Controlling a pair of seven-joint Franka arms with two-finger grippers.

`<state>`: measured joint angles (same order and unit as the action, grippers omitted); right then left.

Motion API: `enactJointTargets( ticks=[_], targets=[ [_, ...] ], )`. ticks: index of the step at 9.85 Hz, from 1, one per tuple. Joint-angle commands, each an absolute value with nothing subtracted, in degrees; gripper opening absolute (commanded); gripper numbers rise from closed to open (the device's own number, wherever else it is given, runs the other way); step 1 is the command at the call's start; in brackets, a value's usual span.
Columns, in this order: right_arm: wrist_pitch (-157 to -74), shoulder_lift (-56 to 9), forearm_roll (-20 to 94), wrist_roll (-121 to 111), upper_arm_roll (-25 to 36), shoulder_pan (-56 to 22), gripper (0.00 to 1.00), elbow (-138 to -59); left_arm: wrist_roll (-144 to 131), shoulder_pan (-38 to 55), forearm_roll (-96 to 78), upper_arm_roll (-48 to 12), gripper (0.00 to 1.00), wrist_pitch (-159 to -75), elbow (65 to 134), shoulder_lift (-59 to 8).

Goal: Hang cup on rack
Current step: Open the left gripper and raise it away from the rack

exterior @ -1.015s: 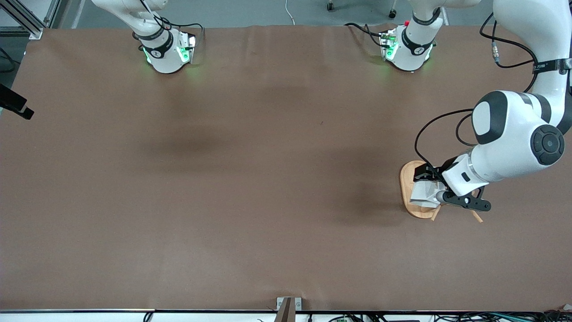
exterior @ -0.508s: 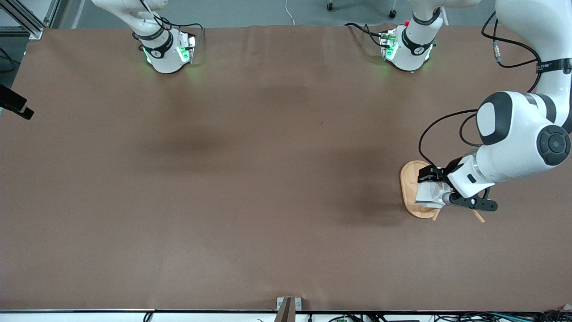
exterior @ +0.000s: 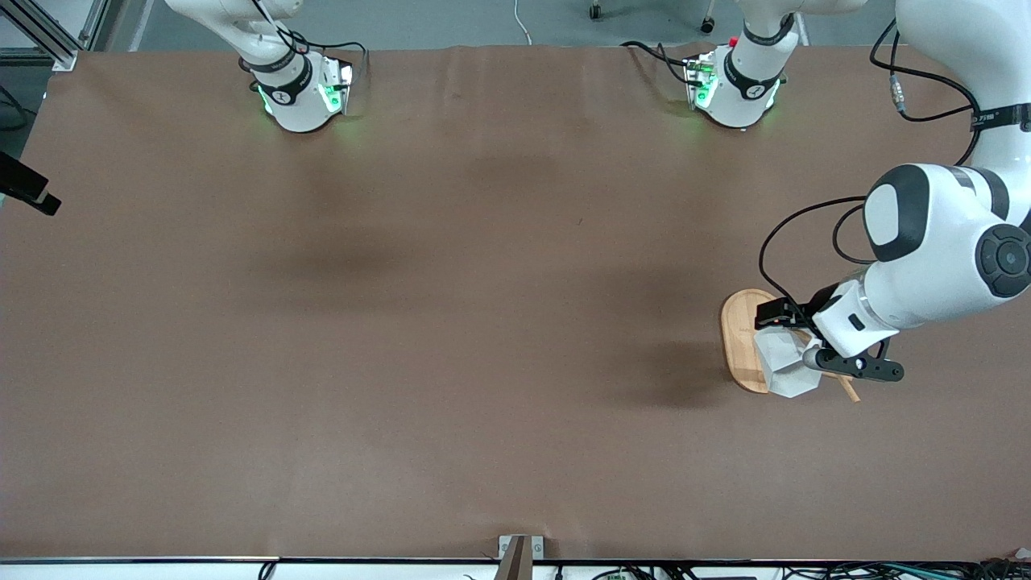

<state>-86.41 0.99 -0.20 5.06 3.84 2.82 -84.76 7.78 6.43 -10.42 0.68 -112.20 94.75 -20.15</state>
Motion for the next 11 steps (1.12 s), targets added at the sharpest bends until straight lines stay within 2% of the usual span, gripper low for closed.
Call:
enactJointTargets(
  ticks=[1,5,9,11],
  targets=[
    [-86.7,1.5,0.0,5.2,3.9,3.0,1.0,-85.3,7.1,6.7,-11.1,0.6,1.0,-110.6,95.2,-18.6],
    [-86.7,1.5,0.0,5.2,3.9,2.9,1.0,-85.3,3.4,6.4,-10.4,0.6,1.0,-102.6,95.1,-8.7],
    [-86.6,1.5,0.0,5.1,3.9,3.0,1.0,-85.4,9.5,5.9,-1.2,0.7,1.0,-100.9,94.9,-2.1],
    [-86.5,1.5,0.0,5.0,3.9,2.9,1.0,-85.4,8.1,4.3,-1.0,-0.9,1.0,-92.3,90.7,-1.1]
  ],
)
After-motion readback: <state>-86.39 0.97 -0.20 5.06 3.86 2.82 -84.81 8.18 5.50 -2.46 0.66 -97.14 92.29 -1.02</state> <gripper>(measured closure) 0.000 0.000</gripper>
